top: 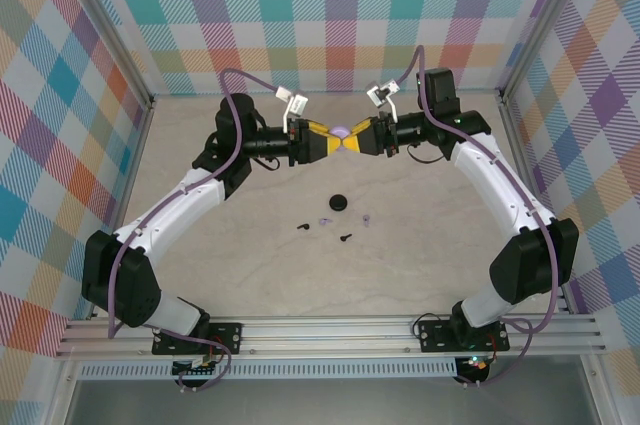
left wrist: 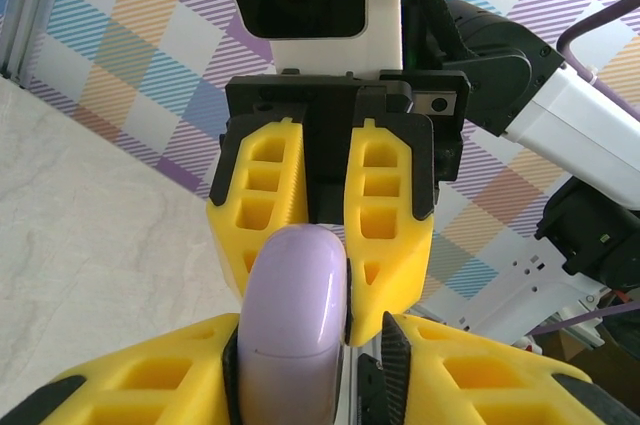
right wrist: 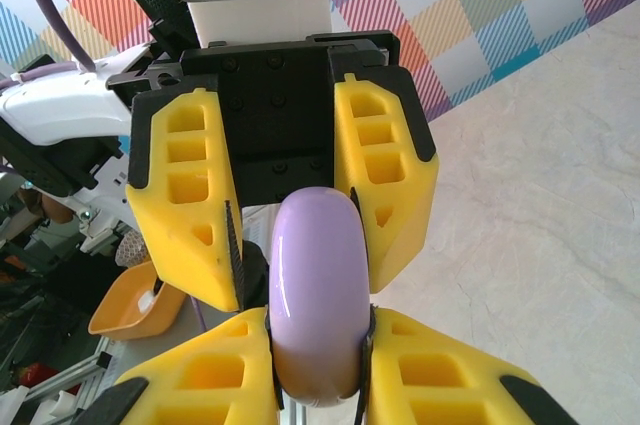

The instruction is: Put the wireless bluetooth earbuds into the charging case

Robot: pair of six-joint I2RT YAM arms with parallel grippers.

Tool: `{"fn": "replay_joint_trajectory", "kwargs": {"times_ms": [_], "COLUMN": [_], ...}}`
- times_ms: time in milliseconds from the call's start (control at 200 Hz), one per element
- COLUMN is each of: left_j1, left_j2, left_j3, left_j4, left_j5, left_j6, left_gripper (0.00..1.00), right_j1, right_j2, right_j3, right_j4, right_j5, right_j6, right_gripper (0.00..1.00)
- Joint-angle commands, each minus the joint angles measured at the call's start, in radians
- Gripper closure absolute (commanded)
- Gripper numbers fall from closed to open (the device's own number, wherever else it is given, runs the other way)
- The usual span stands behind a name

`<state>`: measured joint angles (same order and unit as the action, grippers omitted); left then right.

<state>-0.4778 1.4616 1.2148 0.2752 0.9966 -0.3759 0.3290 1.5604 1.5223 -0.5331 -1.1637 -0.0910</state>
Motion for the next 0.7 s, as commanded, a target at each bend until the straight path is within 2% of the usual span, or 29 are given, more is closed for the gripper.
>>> {"fn": "replay_joint_trajectory", "kwargs": {"times_ms": [0,340,535,695], "left_j1": [-0.015,-0.015,-0.017,-0.017], "left_j2": [0.001,0.010,0.013,0.014], "left_j3": [0.034,0.037,0.040,0.044], "left_j4": [0.030,0.019,0.015,0.013], "left_j5": [0.025,0.004,0.004,0.000], "left_j6": [-0.005,-0.001,-0.003,-0.002], "left_gripper": [0.57,0.57,0.63,0.64], "right_j1": [0.005,0.005,0.007,0.008], "right_j2": [-0.019,-0.028,-0.031,-0.033], "right_j3": [0.027,0.019,0.018,0.018], "right_j4": [0.011,0.056,0.056,0.062], "right_j5": [-0.027,-0.006,-0.007,-0.003], "right_j6": [-0.022,0.032,0.031,0.033], "right_gripper": [0.80,0.80,0.80,0.80]}}
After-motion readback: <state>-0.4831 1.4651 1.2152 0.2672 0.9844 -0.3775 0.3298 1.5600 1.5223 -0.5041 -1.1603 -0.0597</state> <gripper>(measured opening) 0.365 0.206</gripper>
